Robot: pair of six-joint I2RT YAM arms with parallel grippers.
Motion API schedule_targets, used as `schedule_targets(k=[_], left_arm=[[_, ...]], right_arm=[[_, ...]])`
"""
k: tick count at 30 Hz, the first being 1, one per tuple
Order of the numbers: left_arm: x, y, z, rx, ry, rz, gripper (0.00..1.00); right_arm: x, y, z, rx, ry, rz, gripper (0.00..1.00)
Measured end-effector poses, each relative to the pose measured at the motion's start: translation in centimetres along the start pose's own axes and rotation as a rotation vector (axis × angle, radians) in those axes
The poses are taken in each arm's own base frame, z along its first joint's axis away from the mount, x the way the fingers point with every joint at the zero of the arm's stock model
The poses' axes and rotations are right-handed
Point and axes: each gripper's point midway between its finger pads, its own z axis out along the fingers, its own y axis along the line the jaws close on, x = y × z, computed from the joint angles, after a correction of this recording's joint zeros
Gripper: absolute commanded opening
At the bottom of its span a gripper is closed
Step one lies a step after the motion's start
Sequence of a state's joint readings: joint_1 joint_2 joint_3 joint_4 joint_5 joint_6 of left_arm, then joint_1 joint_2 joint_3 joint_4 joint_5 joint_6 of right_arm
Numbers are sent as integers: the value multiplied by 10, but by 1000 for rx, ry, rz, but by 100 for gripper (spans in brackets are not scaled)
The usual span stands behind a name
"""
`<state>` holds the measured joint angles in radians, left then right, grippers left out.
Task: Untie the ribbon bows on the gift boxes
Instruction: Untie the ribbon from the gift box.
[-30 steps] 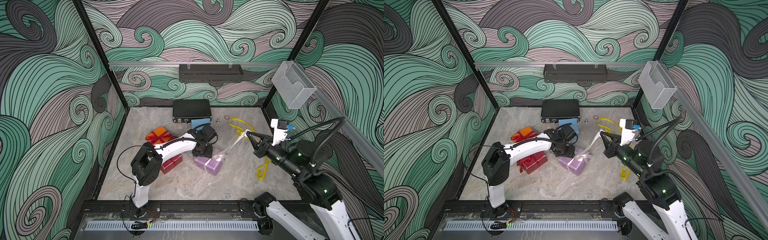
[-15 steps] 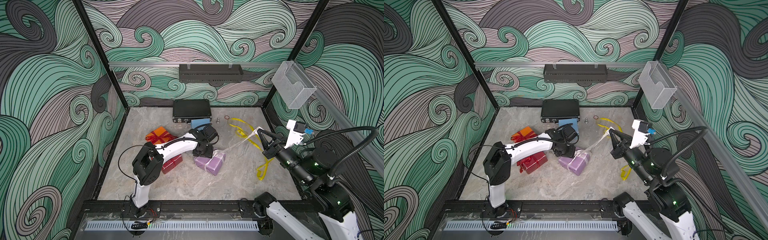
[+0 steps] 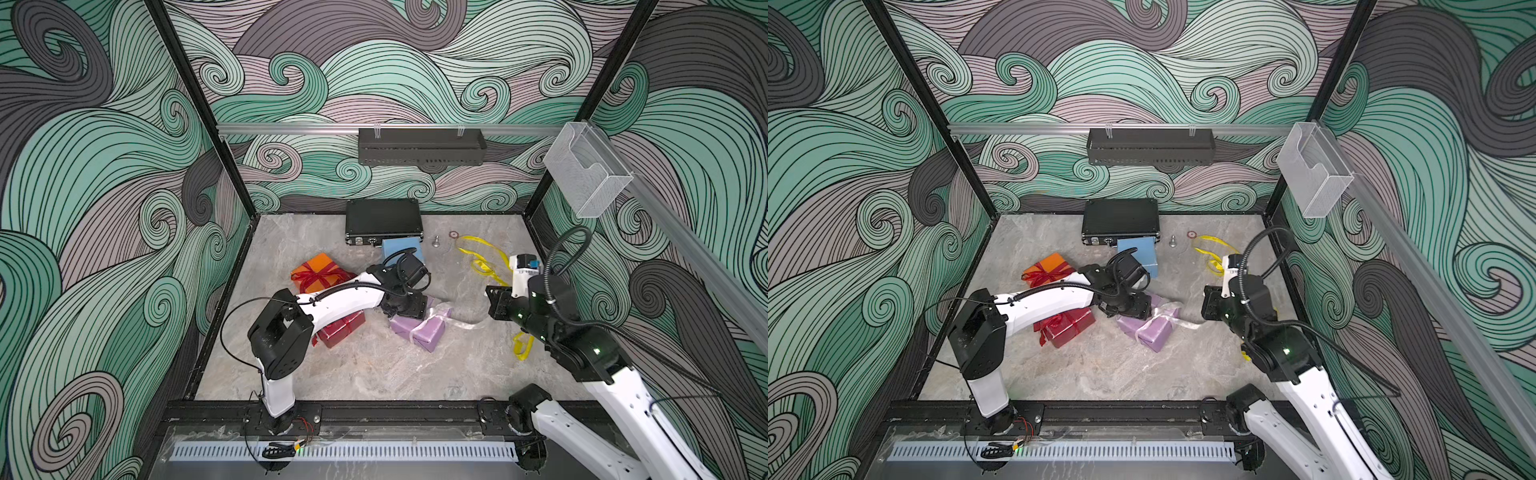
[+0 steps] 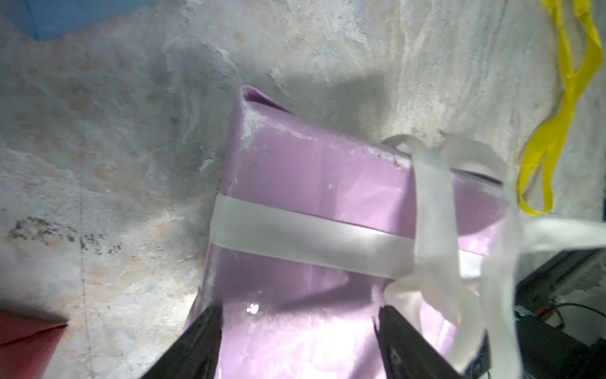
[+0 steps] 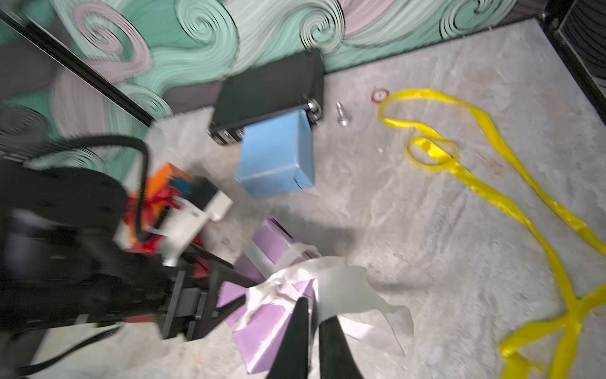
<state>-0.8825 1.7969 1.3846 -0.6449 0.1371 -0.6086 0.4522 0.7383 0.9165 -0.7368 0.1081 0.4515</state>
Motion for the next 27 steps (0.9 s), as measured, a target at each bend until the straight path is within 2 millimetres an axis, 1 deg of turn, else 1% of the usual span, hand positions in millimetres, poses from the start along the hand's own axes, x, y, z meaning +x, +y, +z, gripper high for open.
schedule_targets(k=[1, 3, 4, 7, 9, 10, 11, 13, 16, 19, 21, 22, 23, 24, 26, 27], left_arm=[[2, -3, -1, 20, 3, 2, 79], [8, -8, -3, 60, 7, 9, 79], [11, -9, -4, 75, 11, 11, 80], [16, -15, -8, 112, 13, 21, 80], [15, -17, -11, 124, 5, 27, 80], [14, -19, -13, 129, -3, 30, 80], [13, -20, -16, 132, -10, 33, 80], [11, -20, -21, 134, -27, 40, 80], [6, -20, -36, 135, -79, 52, 82], [2, -17, -59, 132, -153, 62, 84], [-2, -16, -77, 134, -217, 69, 85], [-5, -15, -87, 135, -255, 72, 86], [-6, -14, -95, 135, -287, 74, 86], [-8, -12, -103, 133, -319, 75, 87], [-11, -8, -119, 124, -382, 71, 88], [-12, -5, -125, 119, -409, 68, 88]], right_arm=[[9, -5, 7, 21, 33, 3, 14], [26, -15, 16, 57, 85, 17, 20], [33, -20, 19, 73, 107, 28, 27], [45, -29, 26, 108, 148, 44, 42], [51, -34, 30, 124, 170, 58, 57], [54, -37, 32, 131, 181, 65, 68], [56, -40, 34, 135, 194, 83, 77], [59, -43, 36, 128, 213, 123, 82], [59, -47, 39, 106, 239, 204, 86], [58, -51, 40, 91, 250, 280, 88], [56, -52, 37, 87, 238, 317, 87], [54, -52, 35, 84, 226, 333, 82], [52, -49, 33, 70, 212, 344, 74], [49, -46, 31, 49, 197, 359, 69], [47, -33, 31, -30, 176, 374, 63], [48, -27, 32, -56, 186, 371, 61]])
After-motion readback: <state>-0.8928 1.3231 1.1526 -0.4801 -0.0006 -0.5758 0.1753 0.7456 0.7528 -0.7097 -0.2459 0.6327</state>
